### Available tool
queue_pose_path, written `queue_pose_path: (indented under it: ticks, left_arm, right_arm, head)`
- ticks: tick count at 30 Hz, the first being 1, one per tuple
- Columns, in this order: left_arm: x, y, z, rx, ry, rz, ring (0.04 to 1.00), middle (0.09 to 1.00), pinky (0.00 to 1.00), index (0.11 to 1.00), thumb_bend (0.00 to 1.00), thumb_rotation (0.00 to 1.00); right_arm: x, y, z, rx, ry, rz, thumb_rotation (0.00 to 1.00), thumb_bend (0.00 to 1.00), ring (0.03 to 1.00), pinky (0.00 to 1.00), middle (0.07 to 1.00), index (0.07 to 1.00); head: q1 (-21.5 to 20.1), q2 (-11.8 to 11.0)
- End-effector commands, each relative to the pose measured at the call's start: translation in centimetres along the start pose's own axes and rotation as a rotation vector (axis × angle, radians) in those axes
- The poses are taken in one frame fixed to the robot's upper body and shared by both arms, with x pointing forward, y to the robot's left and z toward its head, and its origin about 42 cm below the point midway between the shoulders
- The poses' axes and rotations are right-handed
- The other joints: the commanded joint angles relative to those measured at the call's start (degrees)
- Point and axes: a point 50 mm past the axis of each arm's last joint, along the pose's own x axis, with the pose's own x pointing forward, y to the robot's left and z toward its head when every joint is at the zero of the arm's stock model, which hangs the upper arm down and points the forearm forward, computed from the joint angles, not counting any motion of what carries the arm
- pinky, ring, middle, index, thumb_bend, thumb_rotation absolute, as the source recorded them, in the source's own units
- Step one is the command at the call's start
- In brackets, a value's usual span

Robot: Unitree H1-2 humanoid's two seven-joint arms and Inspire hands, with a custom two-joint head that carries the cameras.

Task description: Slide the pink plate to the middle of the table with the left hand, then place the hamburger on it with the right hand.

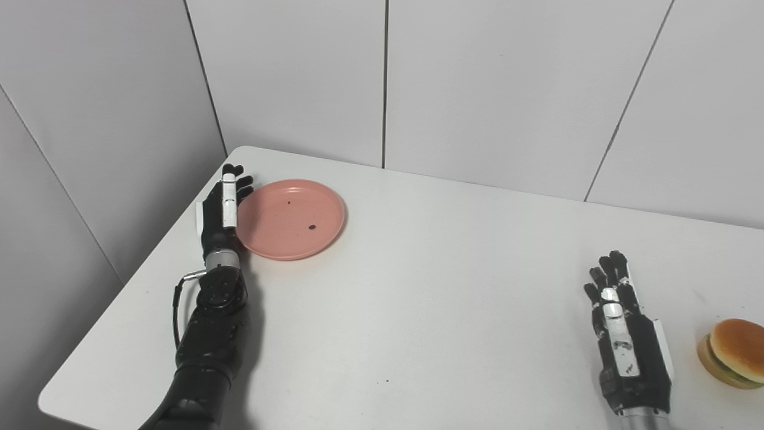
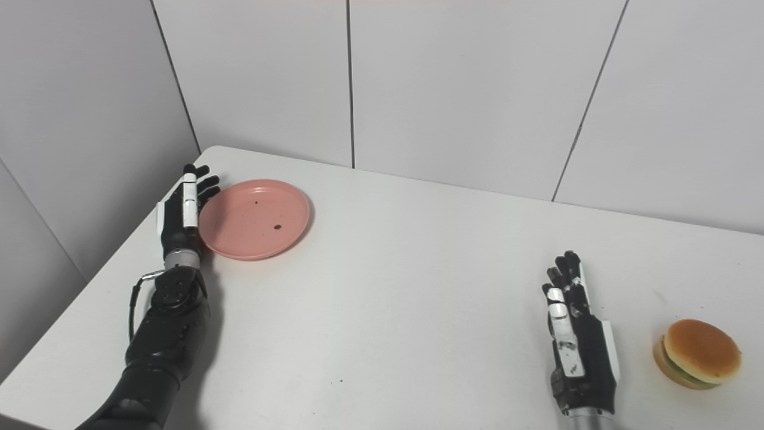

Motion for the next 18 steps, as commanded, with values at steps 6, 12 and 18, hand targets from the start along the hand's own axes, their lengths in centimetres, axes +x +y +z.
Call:
queue_pose_path:
  ticks: [6, 12, 18]
  left_arm:
    - [-0.2, -2.0, 1.4, -0.049, -0.008, -0.109, 0.776, 0.760, 0.82, 0.756, 0.64, 1.00]
    - [-0.9, -3.5, 1.0, -0.161, 0.034, -0.164, 0.763, 0.747, 0.79, 0.746, 0.66, 1.00]
    - [-2.0, -5.6, 1.1, -0.203, 0.040, -0.225, 0.753, 0.737, 0.78, 0.732, 0.68, 1.00]
  right_arm:
    - [-1.8, -1.5, -1.6, -0.010, 0.054, -0.036, 0.76, 0.61, 1.000, 1.00, 0.998, 0.993]
    - [-1.8, -1.1, -1.4, -0.004, 0.058, -0.039, 0.76, 0.60, 1.000, 1.00, 0.999, 0.993]
    - [-1.7, -0.9, -1.4, -0.010, 0.067, -0.039, 0.77, 0.61, 1.000, 1.00, 1.000, 0.990]
  head:
    - [-0.42, 0.26]
    - [-1.02, 0.09]
    - [-1.29, 0.21]
